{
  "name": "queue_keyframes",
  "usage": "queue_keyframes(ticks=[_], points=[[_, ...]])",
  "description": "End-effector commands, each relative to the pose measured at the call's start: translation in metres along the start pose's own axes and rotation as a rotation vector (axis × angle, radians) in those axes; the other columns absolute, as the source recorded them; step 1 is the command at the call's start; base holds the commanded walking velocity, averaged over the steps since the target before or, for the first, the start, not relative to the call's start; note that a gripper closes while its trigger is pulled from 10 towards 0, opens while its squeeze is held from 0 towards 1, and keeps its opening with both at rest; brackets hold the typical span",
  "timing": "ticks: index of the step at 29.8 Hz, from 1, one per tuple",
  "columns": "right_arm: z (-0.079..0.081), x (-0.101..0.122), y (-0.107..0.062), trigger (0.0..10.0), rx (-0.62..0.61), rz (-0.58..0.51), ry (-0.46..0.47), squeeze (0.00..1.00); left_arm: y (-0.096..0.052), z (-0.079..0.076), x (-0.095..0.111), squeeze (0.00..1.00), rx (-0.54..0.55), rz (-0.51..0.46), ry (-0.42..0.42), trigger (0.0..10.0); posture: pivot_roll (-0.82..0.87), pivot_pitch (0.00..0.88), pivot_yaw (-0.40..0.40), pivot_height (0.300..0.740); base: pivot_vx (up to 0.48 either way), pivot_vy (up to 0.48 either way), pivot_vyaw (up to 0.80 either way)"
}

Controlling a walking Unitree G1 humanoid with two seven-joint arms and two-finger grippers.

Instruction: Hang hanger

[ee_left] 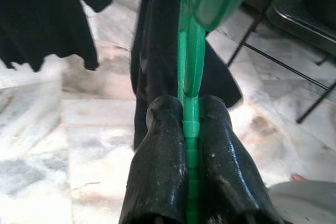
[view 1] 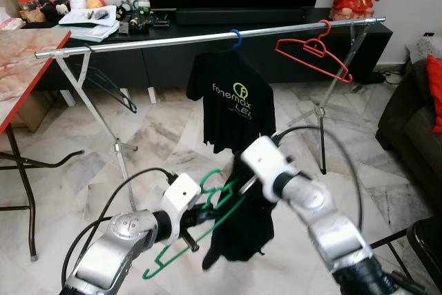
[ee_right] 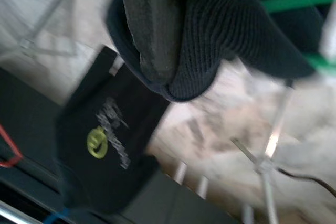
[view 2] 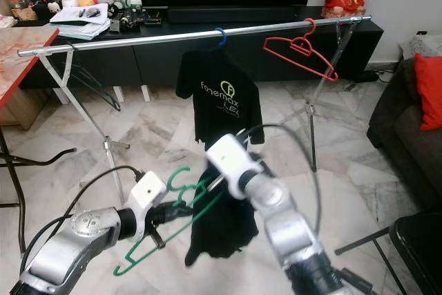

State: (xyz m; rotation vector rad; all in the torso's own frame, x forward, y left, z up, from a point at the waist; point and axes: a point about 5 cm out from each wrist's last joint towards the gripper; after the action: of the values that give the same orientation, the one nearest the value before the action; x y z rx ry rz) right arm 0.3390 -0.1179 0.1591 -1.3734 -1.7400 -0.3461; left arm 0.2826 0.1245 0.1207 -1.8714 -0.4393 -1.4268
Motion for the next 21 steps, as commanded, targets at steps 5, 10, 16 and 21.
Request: queue_keyframes(ticks=[5,10,16,21], points=[[0.001,0.001,0.000,10.0,-0.023,-0.006,0.010,0.00,-0.002,0.009,0.011,0.00,0.067,-0.062,0.018,10.0,-0.03,0.113,-0.006,0.740,0.000,0.000,0.00],[0.021,0.017,-0.002,10.0,0.122,-0.110,0.060,0.00,-0.003,-0.004,0.006,0.00,-0.047,-0.035,0.010,10.0,-0.03,0.115,-0.003,0.740,0.000,0.000,0.00],[0.040,0.030,-0.008,10.0,0.268,-0.196,0.009,0.00,-0.003,-0.013,0.003,0.00,-0.112,-0.022,-0.001,10.0,-0.03,0.115,-0.003,0.740,0.000,0.000,0.00],[0.058,0.052,-0.013,10.0,0.378,-0.283,0.032,0.00,0.000,-0.015,0.001,0.00,-0.119,-0.018,0.000,10.0,-0.03,0.114,-0.004,0.740,0.000,0.000,0.00]])
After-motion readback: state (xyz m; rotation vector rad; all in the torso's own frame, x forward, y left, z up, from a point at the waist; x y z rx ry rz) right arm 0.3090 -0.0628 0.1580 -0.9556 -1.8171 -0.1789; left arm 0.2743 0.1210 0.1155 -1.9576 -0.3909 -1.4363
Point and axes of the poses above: a point about 5 cm out from each wrist's last joint towards the gripper, its own y axis pointing out of the wrist towards the gripper, its own x axis along the axis of the wrist's last joint, z = x × y, and after that the axes turned 10 degrees about -y, right-handed
